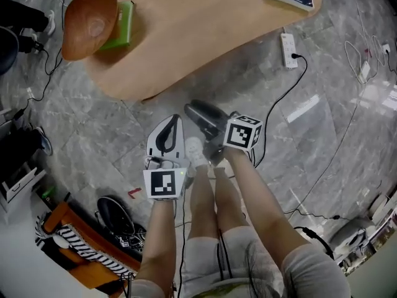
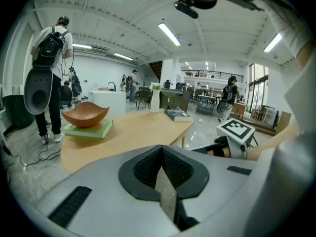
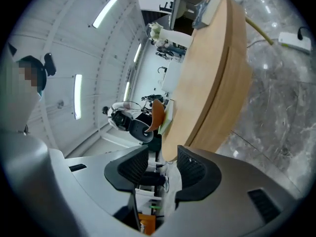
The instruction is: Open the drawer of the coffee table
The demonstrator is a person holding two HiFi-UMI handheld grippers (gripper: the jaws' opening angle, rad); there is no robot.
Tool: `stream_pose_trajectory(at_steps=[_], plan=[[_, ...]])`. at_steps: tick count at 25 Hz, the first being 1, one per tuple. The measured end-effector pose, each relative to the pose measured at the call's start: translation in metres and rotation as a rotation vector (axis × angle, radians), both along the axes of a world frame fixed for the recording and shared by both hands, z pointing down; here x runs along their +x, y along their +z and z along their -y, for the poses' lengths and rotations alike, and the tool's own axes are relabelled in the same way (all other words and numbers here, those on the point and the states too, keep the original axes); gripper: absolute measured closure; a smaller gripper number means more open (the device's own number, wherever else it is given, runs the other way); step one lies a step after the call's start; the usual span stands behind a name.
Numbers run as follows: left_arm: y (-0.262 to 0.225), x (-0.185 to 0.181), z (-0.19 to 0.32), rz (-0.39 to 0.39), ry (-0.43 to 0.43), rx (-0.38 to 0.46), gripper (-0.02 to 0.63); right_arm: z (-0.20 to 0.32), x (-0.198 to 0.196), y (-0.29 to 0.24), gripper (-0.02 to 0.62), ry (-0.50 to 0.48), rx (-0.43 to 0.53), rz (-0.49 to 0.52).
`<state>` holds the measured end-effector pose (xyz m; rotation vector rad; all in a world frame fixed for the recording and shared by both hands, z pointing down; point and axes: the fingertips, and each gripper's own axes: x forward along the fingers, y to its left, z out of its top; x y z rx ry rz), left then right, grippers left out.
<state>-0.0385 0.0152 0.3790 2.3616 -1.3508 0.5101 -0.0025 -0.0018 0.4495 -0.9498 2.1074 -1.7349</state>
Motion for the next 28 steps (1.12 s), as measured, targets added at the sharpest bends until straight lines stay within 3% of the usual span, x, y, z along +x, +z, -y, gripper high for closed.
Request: stream_pose_trajectory(at_steps=[8,13,20,24,28], plan=[[0.061,-0.002,0.018,-0.015,-0.008,0.003,0.595,0.013,-0.011,0.084,0.424,-0.064,-0.006,-0.020],[0.094,-0.004,0.023,-0.023,-0.004,-0.004,0.595,0.032,-0.007,0.123,0.423,-0.039,-0.017,-0.014],[0.128,-0.009,0.025,-0.027,-0.002,-0.034,0.595,0.043,-0.010,0.176,0.424,-0.044,-0.101,-0.019],[0.142,-0.008,0.032,-0.041,0.003,-0.027,0.595,0.063,-0.009,0.192,0.425,0.017,-0.079,0.066],[0.149,-0.004,0.036,-0.049,0.007,-0.031,0.595,0.078,-0.011,0.191,0.425,-0.016,0.006,0.119]])
